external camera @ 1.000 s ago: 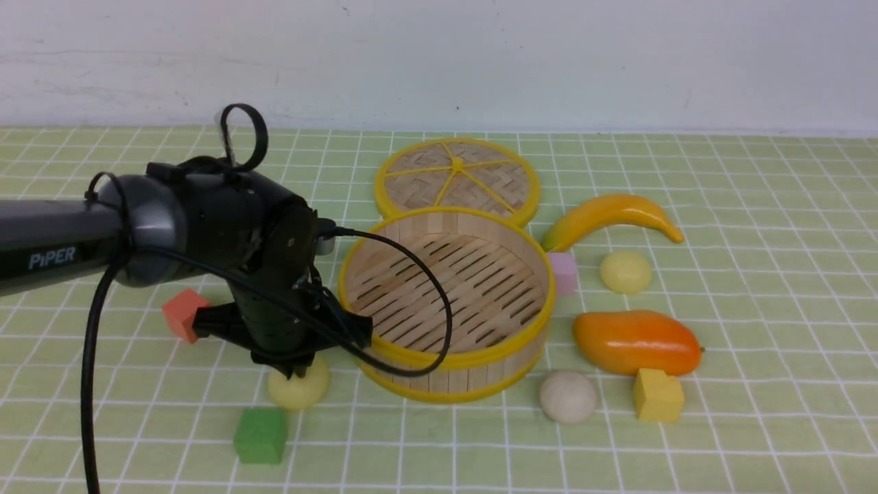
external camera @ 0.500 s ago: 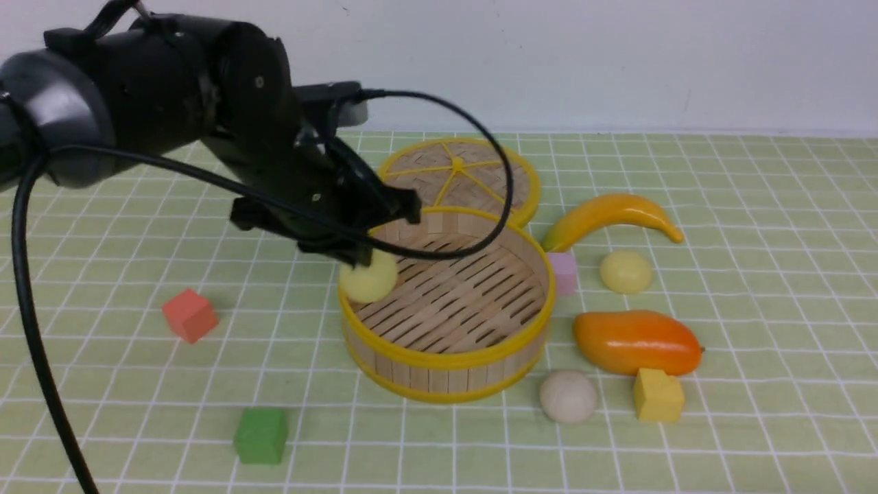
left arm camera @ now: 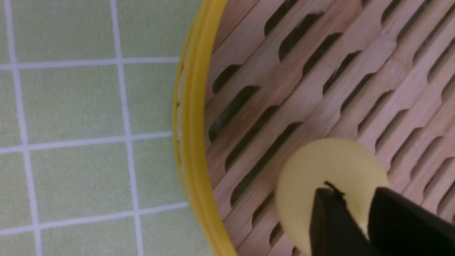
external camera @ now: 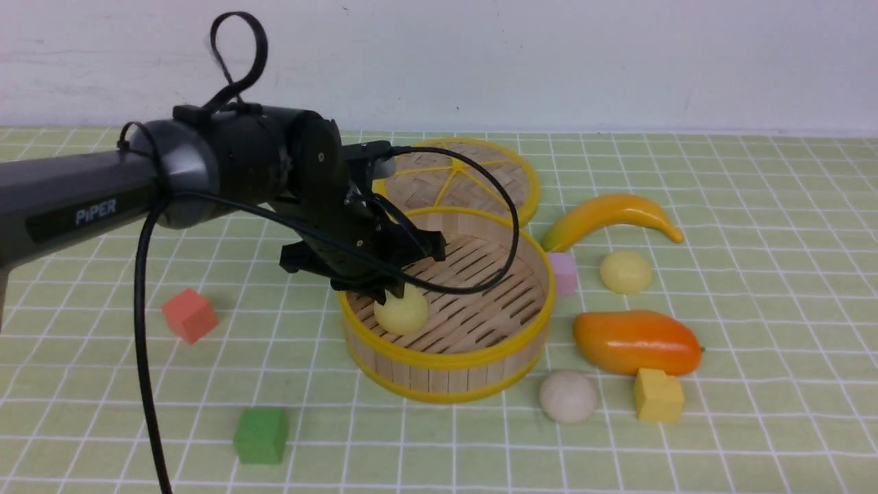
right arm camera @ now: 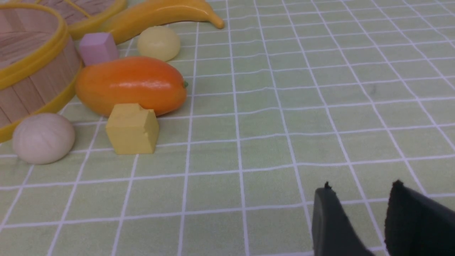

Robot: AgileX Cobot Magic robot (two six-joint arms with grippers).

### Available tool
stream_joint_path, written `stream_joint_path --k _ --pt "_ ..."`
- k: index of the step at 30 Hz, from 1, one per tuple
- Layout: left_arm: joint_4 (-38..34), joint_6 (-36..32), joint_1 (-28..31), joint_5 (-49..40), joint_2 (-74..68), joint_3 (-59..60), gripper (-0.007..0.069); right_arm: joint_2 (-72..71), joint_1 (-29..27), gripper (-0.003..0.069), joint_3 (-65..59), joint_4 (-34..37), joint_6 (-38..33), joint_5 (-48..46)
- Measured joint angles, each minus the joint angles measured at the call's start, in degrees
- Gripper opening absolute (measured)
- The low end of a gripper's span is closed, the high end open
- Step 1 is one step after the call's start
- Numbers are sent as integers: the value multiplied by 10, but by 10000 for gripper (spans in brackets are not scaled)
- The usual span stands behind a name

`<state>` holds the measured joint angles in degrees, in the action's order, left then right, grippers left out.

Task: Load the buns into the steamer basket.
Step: Use the left arm to put the steamed stuffed bun into the steamer, then use the right arm to grab a steamed stuffed bun

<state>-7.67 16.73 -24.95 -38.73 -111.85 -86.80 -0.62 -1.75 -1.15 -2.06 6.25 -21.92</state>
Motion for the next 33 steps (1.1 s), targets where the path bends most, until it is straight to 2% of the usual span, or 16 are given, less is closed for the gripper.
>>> stream_joint_path --k 1,2,4,6,11,16,17,20,23,24,26,27,28,33 --pt "0 0 0 -2 2 -1 225 0 0 239 0 0 0 0" --pt "0 0 0 -12 10 0 283 0 0 239 0 0 0 0" --pt "2 0 0 -28 24 0 351 0 0 239 0 0 0 0" --pt "9 0 0 -47 53 0 394 0 0 239 0 0 0 0" --pt "33 -2 0 -99 165 0 394 0 0 239 0 0 0 0" --pt "56 -3 0 -142 344 0 279 0 0 239 0 0 0 0" --pt "66 -3 0 -149 393 3 234 0 0 239 0 0 0 0" --pt "84 -3 0 -153 491 34 149 0 0 239 0 0 0 0" --pt "92 -3 0 -156 563 81 95 0 0 239 0 0 0 0" --pt "95 -3 0 -157 609 122 59 0 0 239 0 0 0 0" --pt "96 -3 0 -158 654 170 33 0 0 239 0 0 0 0" --pt "95 -3 0 -155 705 240 10 0 0 239 0 0 0 0" --pt "95 -3 0 -154 711 240 8 0 0 239 0 0 0 0" --pt "91 -1 0 -99 876 449 -13 0 0 239 0 0 0 0"
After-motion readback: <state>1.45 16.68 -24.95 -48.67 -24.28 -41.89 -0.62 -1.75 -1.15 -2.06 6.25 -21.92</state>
